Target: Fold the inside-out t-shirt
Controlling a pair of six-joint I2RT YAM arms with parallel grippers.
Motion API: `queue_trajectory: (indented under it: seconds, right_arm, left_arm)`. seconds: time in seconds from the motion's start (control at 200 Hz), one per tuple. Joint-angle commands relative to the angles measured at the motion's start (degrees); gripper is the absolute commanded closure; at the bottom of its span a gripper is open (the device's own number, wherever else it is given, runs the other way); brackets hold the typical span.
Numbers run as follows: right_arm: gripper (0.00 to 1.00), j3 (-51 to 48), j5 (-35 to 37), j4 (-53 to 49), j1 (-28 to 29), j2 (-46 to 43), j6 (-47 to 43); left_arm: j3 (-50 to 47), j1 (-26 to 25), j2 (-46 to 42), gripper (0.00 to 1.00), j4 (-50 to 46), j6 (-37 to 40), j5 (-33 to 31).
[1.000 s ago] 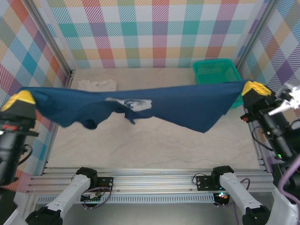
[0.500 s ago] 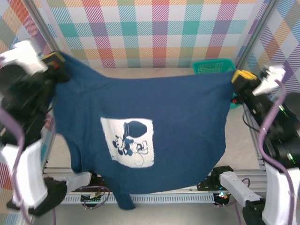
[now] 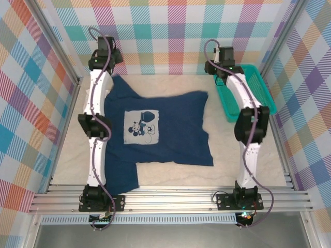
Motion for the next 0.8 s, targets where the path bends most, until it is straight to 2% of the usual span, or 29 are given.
queue_trajectory:
  seconds: [0.0,0.06,0.14,0.275,0.405,0.46,0.545,0.625,0.8]
  right_arm:
    - [0.55,11.6,-1.0,-11.0,1.7,0.8,-1.7]
    - [0.55,10.3,-1.2,-13.2,2.8,-0.4,-3.2]
    - [0.54,1.4,-3.5,-13.0,4.2,-5.6,-3.7]
    - [0.52,-20.6,-7.7,-11.6,7.7,-17.7,-1.6]
    - [0.52,-43.5,-11.2,-9.2,8.8,-30.0,3.8]
    - [0.51,-51.2,-12.9,-8.7,8.8,-34.2,5.8]
    - [0.5,-59.6,-15.3,-9.1,8.9,-38.2,7.7]
    - [0.49,-64.5,-17.3,-7.4,8.8,-38.7,8.7]
    - [0.49,-63.4,-21.3,-2.2,8.9,-32.6,9.8]
  left_arm:
    - [1.9,2.1,-3.4,0.48,-5.4,-5.2,5.7]
    - [-11.5,2.2,-9.7,0.46,-1.9,-5.7,5.9]
    - [-29.0,2.3,-19.3,0.44,3.7,-6.9,6.5]
    - [-54.1,2.1,-35.0,0.44,9.6,-11.7,10.4]
    - [-84.4,1.6,-53.5,0.43,23.5,-19.2,16.4]
    - [-94.2,1.4,-59.1,0.43,27.5,-22.3,18.8]
    - [-104.3,0.3,-64.8,0.42,27.8,-23.4,21.9]
    - [-112.2,-1.7,-68.3,0.41,27.8,-22.3,21.6]
    - [-119.6,-4.6,-66.7,0.41,28.5,-19.0,23.3]
